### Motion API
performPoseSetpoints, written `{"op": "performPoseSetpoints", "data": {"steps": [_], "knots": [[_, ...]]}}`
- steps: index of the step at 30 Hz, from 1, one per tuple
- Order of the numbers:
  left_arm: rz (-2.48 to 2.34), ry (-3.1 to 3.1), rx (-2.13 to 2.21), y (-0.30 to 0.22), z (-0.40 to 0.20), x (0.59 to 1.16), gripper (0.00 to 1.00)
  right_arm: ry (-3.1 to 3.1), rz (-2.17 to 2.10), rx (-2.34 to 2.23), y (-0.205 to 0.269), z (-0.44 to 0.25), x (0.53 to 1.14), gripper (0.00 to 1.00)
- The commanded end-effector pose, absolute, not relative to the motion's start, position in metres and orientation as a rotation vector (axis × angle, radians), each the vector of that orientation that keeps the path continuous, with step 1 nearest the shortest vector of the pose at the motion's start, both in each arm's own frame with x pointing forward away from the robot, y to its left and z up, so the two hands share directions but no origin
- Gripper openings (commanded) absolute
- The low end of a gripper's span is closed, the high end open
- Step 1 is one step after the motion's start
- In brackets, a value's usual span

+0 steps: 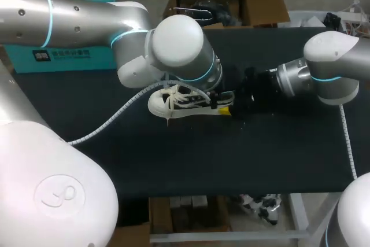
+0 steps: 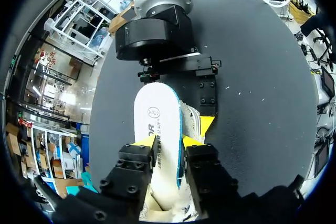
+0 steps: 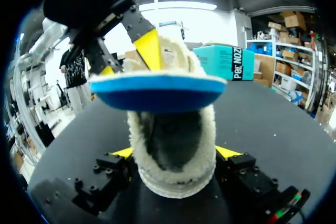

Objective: Open the shoe tongue, take the insole out of the shoe, put the insole back into the shoe, and pack the shoe into the shoebox

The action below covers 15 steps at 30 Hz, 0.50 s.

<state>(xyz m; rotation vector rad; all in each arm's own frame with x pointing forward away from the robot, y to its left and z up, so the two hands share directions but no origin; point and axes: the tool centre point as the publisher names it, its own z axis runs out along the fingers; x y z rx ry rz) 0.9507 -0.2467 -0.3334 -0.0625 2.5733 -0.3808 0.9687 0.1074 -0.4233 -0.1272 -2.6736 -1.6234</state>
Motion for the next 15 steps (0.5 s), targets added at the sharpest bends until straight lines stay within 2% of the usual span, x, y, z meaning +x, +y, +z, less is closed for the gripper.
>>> {"op": "performPoseSetpoints", "data": {"steps": [1, 5, 15], "knots": [[-0.38, 2.535, -0.074, -0.243, -0.332, 0.951, 0.18, -2.673, -1.626, -0.127, 0.108, -0.428, 0.97, 0.0], [-0.388, 2.529, -0.073, -0.238, -0.327, 0.952, 0.01, -2.673, -1.626, -0.127, 0.108, -0.428, 0.97, 0.0], [-0.571, 2.584, 0.029, -0.229, -0.302, 0.945, 0.0, -2.673, -1.626, -0.127, 0.108, -0.428, 0.97, 0.0]]}}
